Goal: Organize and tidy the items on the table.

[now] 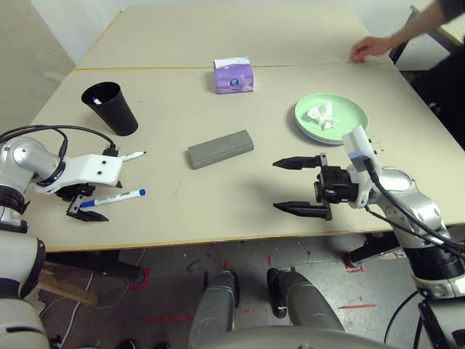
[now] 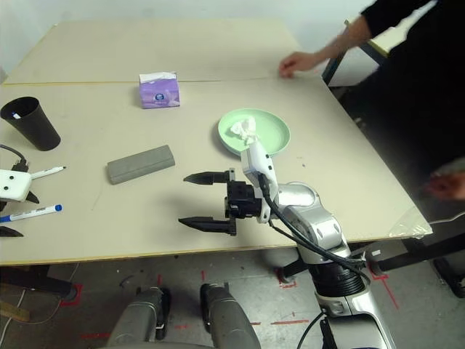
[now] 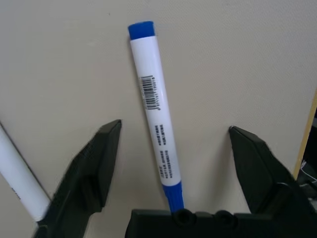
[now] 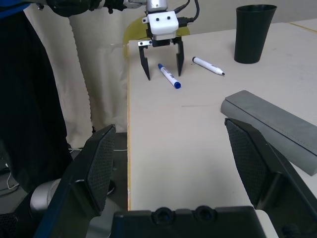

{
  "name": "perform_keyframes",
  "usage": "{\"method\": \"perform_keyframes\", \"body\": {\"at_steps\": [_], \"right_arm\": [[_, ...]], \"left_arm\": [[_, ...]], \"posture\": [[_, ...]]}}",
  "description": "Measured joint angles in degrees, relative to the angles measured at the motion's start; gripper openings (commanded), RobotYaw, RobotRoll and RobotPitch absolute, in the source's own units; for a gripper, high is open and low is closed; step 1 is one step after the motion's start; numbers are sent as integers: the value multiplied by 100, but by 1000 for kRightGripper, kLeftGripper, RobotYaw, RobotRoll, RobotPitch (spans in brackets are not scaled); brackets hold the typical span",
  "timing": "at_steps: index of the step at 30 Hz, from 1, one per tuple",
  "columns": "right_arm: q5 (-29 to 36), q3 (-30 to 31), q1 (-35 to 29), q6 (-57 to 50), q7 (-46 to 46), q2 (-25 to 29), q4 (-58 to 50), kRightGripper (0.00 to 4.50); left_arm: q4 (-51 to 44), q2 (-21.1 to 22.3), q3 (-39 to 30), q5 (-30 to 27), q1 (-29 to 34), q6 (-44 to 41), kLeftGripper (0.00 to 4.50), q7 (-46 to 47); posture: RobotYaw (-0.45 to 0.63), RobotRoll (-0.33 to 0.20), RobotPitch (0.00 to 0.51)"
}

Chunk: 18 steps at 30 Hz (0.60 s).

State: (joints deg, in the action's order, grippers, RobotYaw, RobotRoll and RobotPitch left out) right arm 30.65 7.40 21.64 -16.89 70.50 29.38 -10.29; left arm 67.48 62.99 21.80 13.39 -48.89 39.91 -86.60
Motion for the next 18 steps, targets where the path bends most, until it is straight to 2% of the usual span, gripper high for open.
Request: {"method": "perform_keyframes", "body": {"at_steps": [9,10,18], "right_arm": [[9,0,38,-14,-44,0,-1,4500],[10,0,57,-16,-49,-1,-1,4500],[22,0,78,-21,-84,-3,20,4500]], "left_arm": [[50,-20,-75,171,4,-4,498,15],[51,-27,-89,184,4,-6,273,16],[57,-147,-373,40,8,-114,259,-139]], "posture": [[-53,0,141],[-53,0,138],[-44,0,140]]}}
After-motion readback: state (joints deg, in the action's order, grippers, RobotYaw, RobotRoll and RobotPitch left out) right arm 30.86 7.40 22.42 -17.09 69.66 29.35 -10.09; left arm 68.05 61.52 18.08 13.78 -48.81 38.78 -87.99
